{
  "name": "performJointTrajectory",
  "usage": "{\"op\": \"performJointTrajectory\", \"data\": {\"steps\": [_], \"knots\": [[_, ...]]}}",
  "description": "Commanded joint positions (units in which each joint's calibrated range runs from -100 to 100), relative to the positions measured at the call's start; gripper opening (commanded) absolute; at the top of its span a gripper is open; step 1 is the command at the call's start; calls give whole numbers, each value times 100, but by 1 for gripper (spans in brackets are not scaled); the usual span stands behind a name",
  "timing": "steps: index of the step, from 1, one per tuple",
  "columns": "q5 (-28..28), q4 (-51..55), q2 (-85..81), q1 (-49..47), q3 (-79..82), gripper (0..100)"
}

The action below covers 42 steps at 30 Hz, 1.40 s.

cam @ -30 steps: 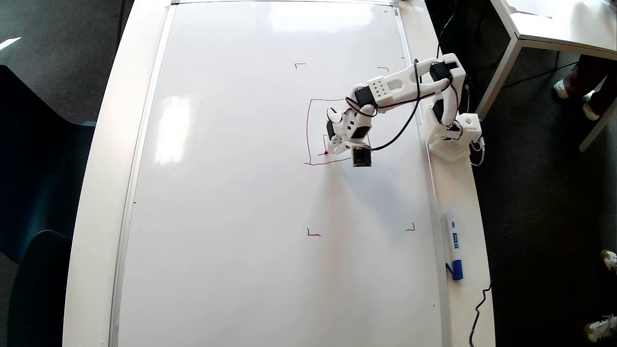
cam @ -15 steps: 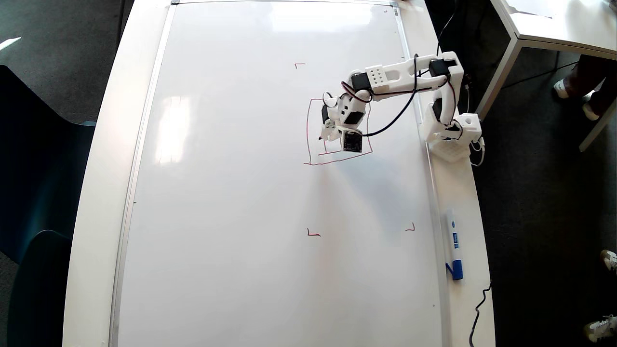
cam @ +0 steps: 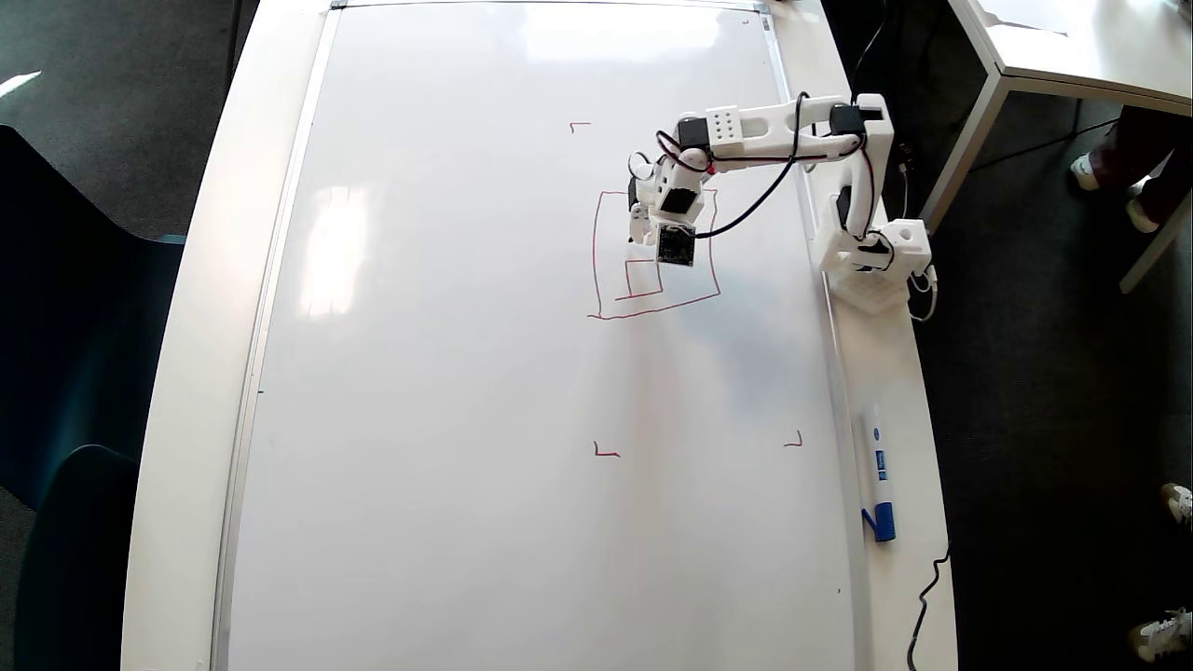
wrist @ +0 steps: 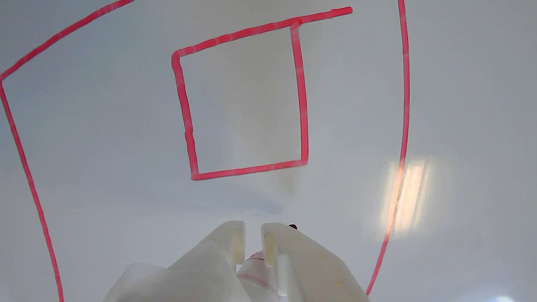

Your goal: Draw on a whiteboard a robot head using a pen attached to the gripper

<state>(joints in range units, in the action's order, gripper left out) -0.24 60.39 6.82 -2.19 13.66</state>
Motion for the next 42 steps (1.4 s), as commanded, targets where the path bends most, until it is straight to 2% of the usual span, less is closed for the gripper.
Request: {"op": "performJointTrajectory", "data": {"steps": [1, 28, 42], "knots": [[8, -18, -326, 60, 0, 1], [8, -253, -225, 1, 300, 1], [8, -18, -1391, 60, 1571, 1]]}}
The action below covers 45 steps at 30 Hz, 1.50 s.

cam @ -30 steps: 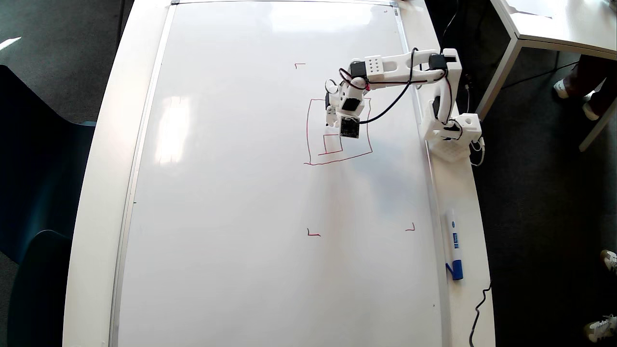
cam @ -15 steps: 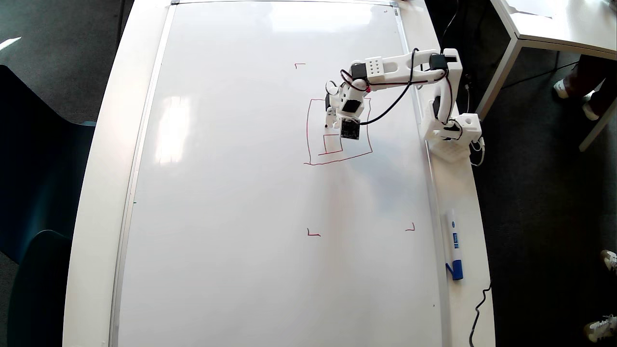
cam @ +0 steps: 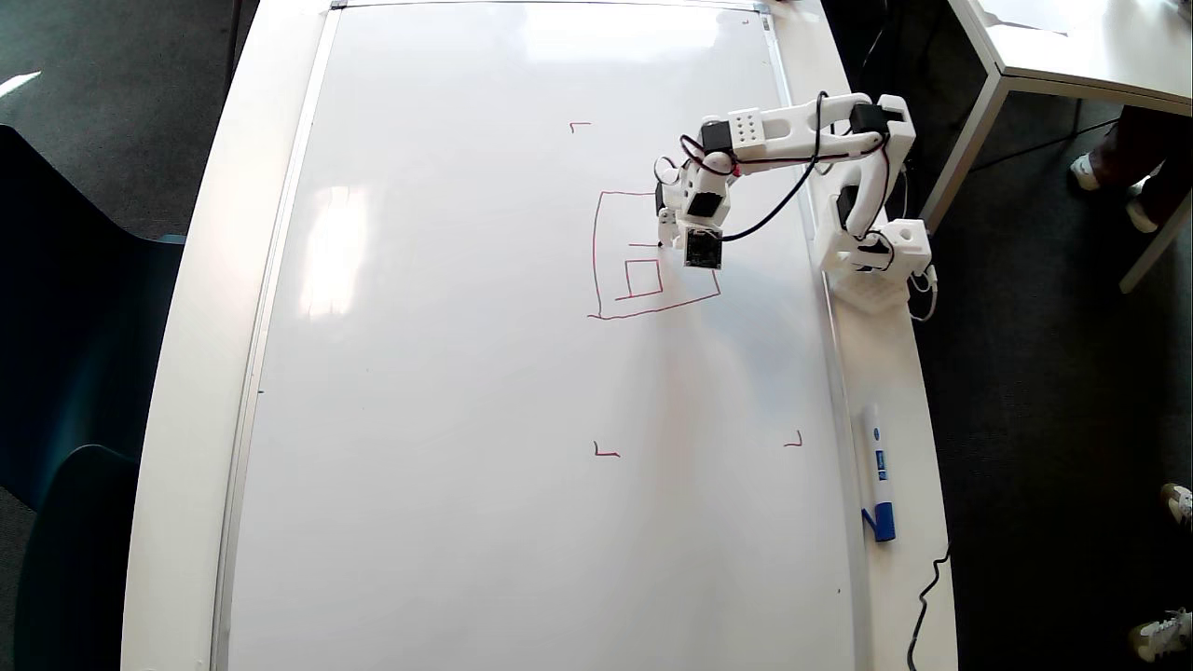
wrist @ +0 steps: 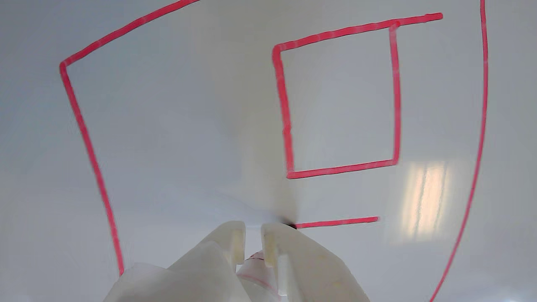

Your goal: Draw on a whiteboard a robot head using a pen attached to the gripper

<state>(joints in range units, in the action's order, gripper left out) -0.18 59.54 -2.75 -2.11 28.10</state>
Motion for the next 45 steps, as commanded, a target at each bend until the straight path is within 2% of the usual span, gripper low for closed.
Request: {"op": "performJointTrajectory", "data": {"steps": [1, 12, 24, 45], "knots": [[2, 58, -467, 53, 173, 1], [18, 49, -475, 465, 118, 1], [281, -12, -450, 1150, 127, 1], [346, -142, -282, 1106, 191, 1]]}}
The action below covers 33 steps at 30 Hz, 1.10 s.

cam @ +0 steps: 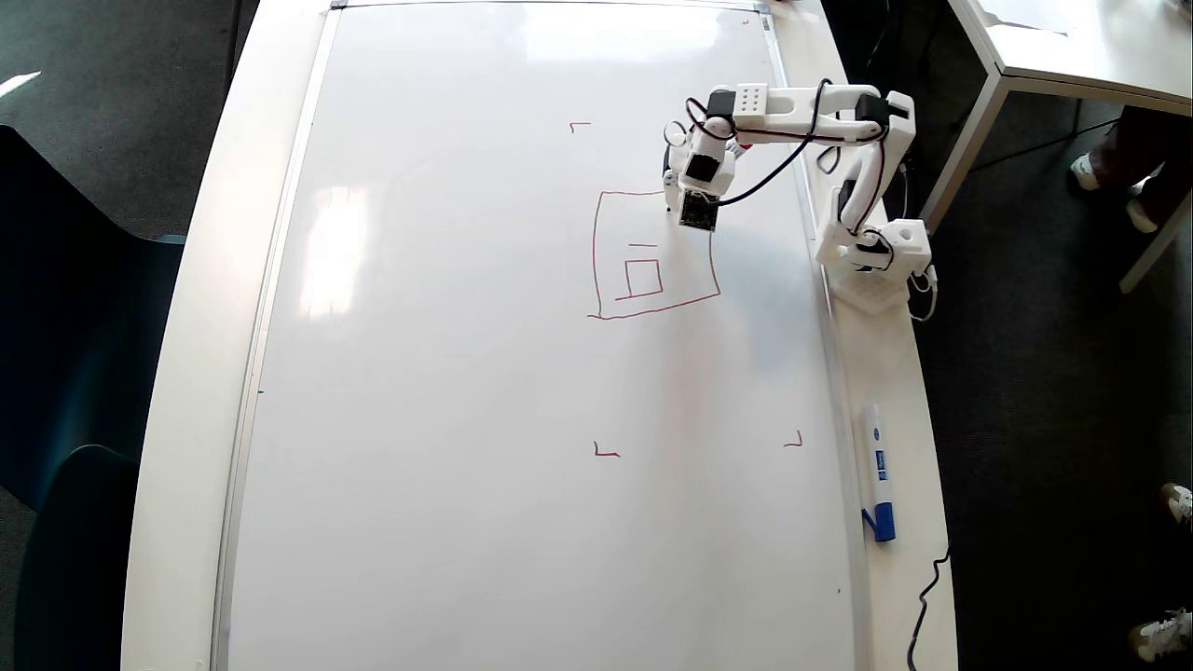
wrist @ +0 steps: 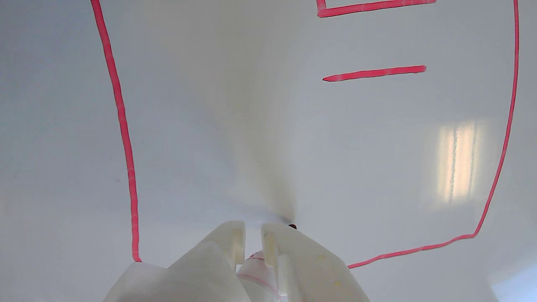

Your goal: Draw on a whiteboard a robot head using a pen attached to the gripper

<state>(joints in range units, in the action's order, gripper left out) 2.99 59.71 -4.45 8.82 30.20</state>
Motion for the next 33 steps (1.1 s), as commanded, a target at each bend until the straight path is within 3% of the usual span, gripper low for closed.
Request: {"op": "performJointTrajectory", "data": {"steps": [1, 18, 33], "knots": [[29, -168, -21, 13, -74, 1], [29, -385, 1095, -90, -1445, 1], [-4, -359, 1137, -518, -1426, 1]]}}
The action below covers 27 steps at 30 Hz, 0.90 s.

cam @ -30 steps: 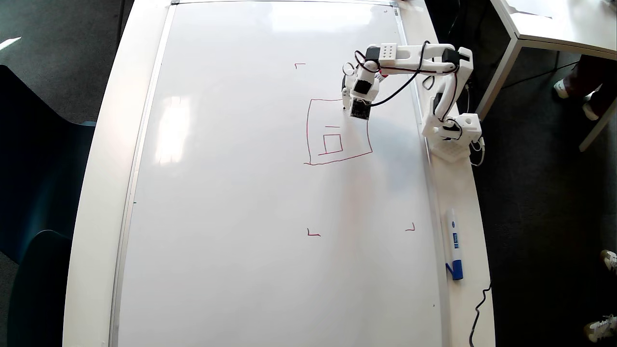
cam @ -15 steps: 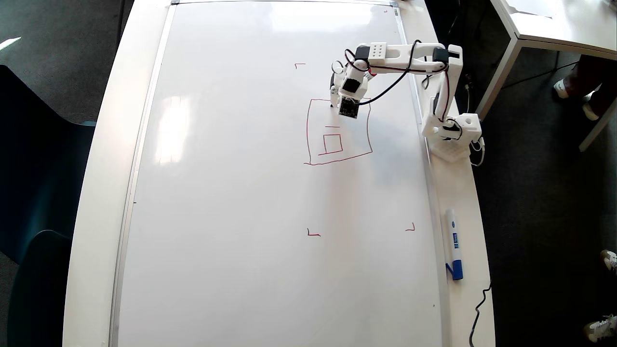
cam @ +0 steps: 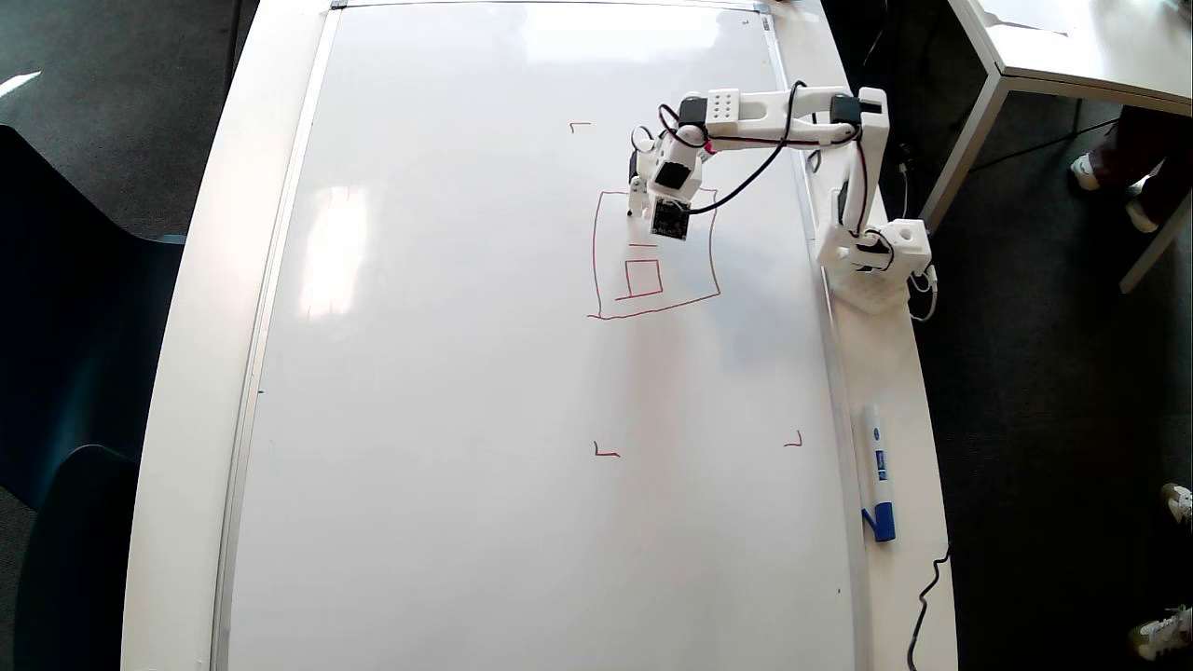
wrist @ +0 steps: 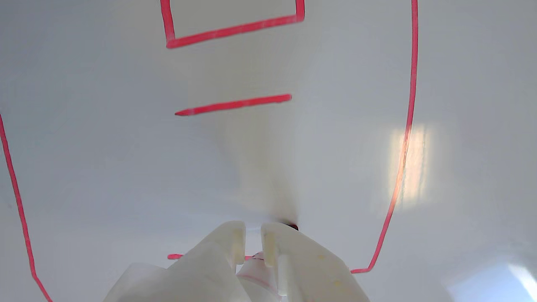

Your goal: Draw on a whiteboard a robot head using a pen attached to the gripper

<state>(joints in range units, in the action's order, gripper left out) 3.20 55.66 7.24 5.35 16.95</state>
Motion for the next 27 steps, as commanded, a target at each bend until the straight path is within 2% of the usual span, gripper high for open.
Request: {"op": "performJointTrajectory", "data": {"steps": [1, 16, 27], "knots": [[-25, 47, -32, -208, -102, 1], [-30, 81, 1, -731, -92, 1], [-19, 99, -477, -672, -210, 1]]}}
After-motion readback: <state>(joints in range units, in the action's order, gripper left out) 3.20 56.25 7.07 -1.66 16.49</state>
